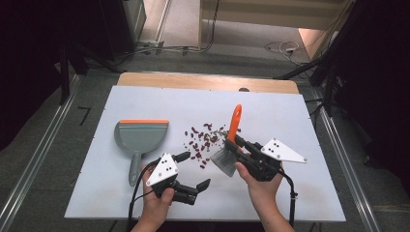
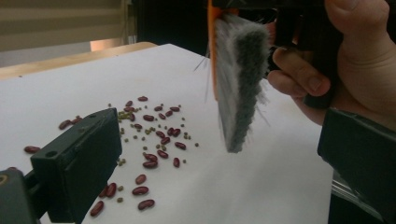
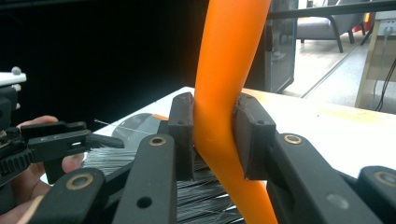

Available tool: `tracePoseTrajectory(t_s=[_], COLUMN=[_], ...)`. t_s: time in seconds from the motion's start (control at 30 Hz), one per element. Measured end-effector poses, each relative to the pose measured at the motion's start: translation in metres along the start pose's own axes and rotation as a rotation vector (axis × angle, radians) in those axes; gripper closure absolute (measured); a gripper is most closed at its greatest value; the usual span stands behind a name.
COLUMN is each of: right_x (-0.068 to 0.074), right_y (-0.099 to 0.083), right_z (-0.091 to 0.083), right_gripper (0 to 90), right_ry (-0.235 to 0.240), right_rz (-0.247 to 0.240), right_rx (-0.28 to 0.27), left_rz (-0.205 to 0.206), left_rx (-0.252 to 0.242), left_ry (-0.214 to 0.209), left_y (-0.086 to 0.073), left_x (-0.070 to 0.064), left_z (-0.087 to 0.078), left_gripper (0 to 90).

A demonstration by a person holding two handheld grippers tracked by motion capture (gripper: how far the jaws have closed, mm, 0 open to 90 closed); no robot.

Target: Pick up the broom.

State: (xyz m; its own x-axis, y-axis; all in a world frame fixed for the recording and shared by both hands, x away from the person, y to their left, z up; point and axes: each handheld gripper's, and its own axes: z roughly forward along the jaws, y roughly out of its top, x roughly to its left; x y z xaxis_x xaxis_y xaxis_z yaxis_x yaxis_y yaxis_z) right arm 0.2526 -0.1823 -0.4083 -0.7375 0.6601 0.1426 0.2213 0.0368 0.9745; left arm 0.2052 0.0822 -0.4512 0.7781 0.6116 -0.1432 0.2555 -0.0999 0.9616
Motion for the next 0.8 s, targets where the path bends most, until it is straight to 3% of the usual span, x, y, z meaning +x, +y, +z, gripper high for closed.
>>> tracePoseTrajectory(t_s=[0.3, 0.67, 0.8], right_x=[0.019, 0.031, 0.035], right_y=[-0.004, -0.009, -0.009], right_z=[0.008, 0.011, 0.012], right_gripper=[68.7, 68.7, 68.7], right_ry=[-0.01, 0.025, 0.032], right_rz=[-0.034, -0.054, -0.058], right_rx=[0.013, 0.016, 0.02], left_rz=[-0.003, -0.02, -0.028], left_rx=[0.035, 0.062, 0.061], left_ry=[-0.019, 0.025, 0.043], left_y=[-0.001, -0.001, 0.001], left_x=[-0.015, -0.02, -0.02], left_z=[0.013, 0.02, 0.019], left_gripper=[5.4, 25.2, 36.4])
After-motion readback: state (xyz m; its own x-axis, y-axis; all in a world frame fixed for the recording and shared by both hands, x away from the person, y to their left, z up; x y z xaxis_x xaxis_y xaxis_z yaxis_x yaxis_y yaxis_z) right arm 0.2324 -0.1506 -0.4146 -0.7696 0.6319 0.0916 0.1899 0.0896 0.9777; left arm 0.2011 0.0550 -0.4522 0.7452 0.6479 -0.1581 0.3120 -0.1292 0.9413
